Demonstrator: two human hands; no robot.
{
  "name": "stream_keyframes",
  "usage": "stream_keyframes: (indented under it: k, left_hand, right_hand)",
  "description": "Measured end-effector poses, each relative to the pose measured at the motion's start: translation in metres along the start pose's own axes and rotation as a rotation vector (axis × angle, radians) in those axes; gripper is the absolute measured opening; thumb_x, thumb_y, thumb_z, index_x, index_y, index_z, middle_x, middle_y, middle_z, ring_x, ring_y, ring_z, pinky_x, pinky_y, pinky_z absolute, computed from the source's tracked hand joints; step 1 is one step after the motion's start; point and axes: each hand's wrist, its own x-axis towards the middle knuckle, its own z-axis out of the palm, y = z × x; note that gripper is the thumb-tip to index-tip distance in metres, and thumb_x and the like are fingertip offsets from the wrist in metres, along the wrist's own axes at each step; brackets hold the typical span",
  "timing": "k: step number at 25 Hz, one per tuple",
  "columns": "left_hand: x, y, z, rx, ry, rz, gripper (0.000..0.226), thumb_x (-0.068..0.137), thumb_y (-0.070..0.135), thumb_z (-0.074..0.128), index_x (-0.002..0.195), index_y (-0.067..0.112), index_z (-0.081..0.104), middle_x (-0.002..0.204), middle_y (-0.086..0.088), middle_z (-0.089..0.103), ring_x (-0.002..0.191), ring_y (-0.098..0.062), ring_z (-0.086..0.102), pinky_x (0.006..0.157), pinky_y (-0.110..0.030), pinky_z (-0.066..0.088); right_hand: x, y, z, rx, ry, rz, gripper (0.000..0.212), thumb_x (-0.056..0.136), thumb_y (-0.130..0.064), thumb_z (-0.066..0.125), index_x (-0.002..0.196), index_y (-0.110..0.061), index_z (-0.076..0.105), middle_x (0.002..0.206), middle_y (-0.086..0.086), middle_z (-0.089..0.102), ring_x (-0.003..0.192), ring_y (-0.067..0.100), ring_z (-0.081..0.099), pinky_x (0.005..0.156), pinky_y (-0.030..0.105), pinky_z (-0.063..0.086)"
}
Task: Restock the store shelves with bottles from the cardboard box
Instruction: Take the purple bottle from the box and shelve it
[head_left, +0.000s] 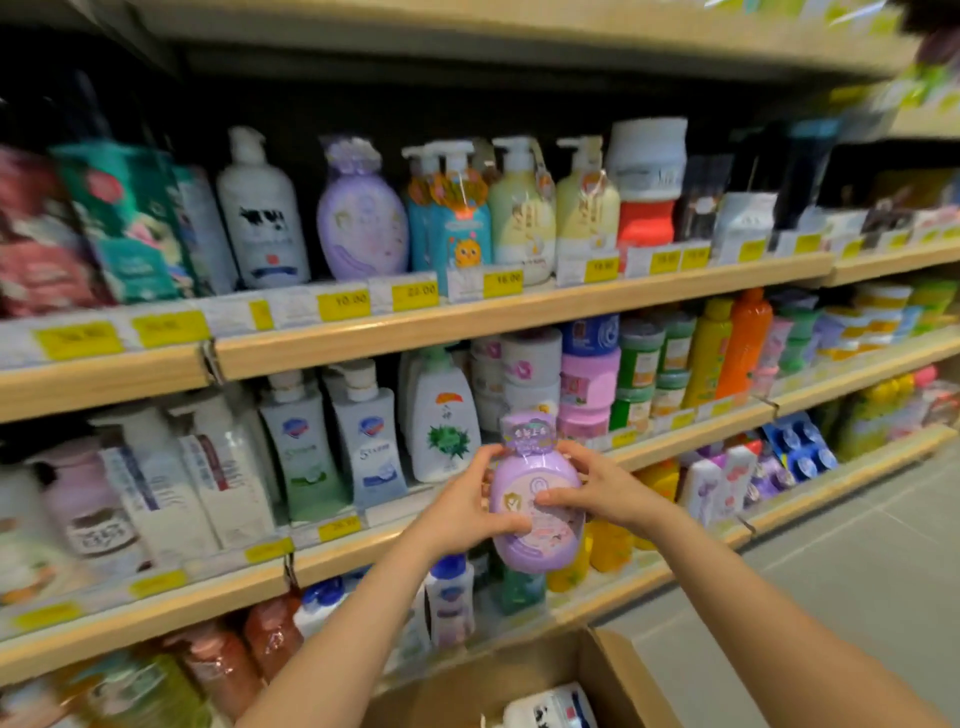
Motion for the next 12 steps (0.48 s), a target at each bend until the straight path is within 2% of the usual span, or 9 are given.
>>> stream_keyframes:
  k: [2, 4, 6, 8, 10, 12]
  left_hand:
    - [0.005, 0.028, -0.031, 0.132, 0.062, 0.059, 0.082, 0.073, 0.036, 0.077, 0.138, 0.024, 0.029, 0.123, -0.003, 0.057, 0.103, -0.012, 0.060, 0.089, -0.032, 0.051]
    - [0.004, 0.058, -0.063, 0.228, 0.207, 0.167, 0.073, 0.079, 0.039, 0.070, 0.139, 0.018, 0.034, 0.120, -0.004, 0.059, 0.102, -0.015, 0.060, 0.091, -0.033, 0.049]
    - [-0.001, 0.087, -0.099, 0.346, 0.454, 0.318, 0.055, 0.085, 0.040, 0.062, 0.130, 0.013, 0.046, 0.109, -0.004, 0.063, 0.094, -0.017, 0.061, 0.084, -0.031, 0.050]
    - [-0.003, 0.099, -0.141, 0.680, 0.780, 0.470, 0.042, 0.086, 0.039, 0.052, 0.117, 0.010, 0.056, 0.102, -0.007, 0.065, 0.092, -0.023, 0.060, 0.078, -0.035, 0.047]
    - [-0.004, 0.091, -0.186, 1.033, 0.947, 0.401, 0.041, 0.084, 0.040, 0.045, 0.108, 0.010, 0.059, 0.099, -0.009, 0.064, 0.091, -0.029, 0.058, 0.077, -0.039, 0.042]
    - [-0.010, 0.077, -0.213, 1.194, 0.902, 0.161, 0.042, 0.084, 0.045, 0.036, 0.096, 0.012, 0.059, 0.091, -0.010, 0.064, 0.084, -0.032, 0.059, 0.075, -0.041, 0.041]
  right_hand:
    - [0.008, -0.041, -0.012, -0.042, 0.019, -0.111, 0.049, 0.070, -0.017, 0.080, 0.112, -0.022, 0.056, 0.103, -0.003, 0.066, 0.091, 0.012, 0.065, 0.063, 0.017, 0.051]
    - [0.014, -0.083, -0.025, -0.059, 0.024, -0.196, 0.047, 0.070, -0.019, 0.079, 0.111, -0.024, 0.057, 0.100, -0.005, 0.066, 0.086, 0.005, 0.064, 0.062, 0.016, 0.050]
    - [0.024, -0.118, -0.037, -0.055, 0.025, -0.278, 0.047, 0.070, -0.019, 0.079, 0.112, -0.023, 0.058, 0.102, -0.002, 0.068, 0.089, 0.008, 0.066, 0.071, 0.025, 0.054]
    - [0.032, -0.152, -0.045, -0.056, 0.020, -0.346, 0.047, 0.073, -0.019, 0.077, 0.116, -0.022, 0.058, 0.102, 0.000, 0.069, 0.092, 0.011, 0.066, 0.075, 0.032, 0.056]
    - [0.041, -0.186, -0.047, -0.061, 0.003, -0.408, 0.046, 0.076, -0.018, 0.074, 0.118, -0.022, 0.055, 0.101, -0.002, 0.067, 0.089, 0.008, 0.066, 0.066, 0.025, 0.055]
    - [0.054, -0.221, -0.043, -0.056, 0.001, -0.495, 0.042, 0.077, -0.016, 0.073, 0.115, -0.024, 0.055, 0.096, -0.005, 0.065, 0.082, 0.002, 0.065, 0.060, 0.021, 0.053]
